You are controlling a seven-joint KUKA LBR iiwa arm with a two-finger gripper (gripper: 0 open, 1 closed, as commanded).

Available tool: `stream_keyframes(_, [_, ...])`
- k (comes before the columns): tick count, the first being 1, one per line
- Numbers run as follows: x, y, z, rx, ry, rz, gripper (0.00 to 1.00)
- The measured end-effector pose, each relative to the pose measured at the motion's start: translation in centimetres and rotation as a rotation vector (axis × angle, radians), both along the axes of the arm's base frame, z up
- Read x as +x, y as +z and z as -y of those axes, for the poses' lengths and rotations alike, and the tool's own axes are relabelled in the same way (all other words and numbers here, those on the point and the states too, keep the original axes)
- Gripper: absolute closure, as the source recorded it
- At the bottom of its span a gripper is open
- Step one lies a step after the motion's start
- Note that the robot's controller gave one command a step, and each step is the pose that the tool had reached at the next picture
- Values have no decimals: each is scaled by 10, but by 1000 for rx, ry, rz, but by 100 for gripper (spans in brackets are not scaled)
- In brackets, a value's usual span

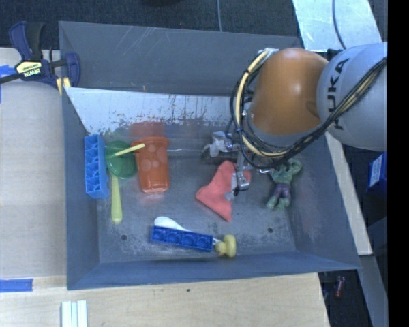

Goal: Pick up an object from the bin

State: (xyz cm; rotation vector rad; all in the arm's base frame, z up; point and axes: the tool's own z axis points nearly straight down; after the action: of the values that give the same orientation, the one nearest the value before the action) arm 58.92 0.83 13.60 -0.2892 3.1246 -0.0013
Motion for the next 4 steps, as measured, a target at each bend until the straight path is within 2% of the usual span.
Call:
stream_keyframes(1, [6, -34, 1, 3, -224, 8, 0])
stream_keyframes(2, [-20, -53, 17, 5, -181, 5, 0])
stream_keyframes(3, [12, -61, 68, 13, -116, 21, 100])
stream_keyframes(4, [12, -61, 67, 13, -117, 21, 100])
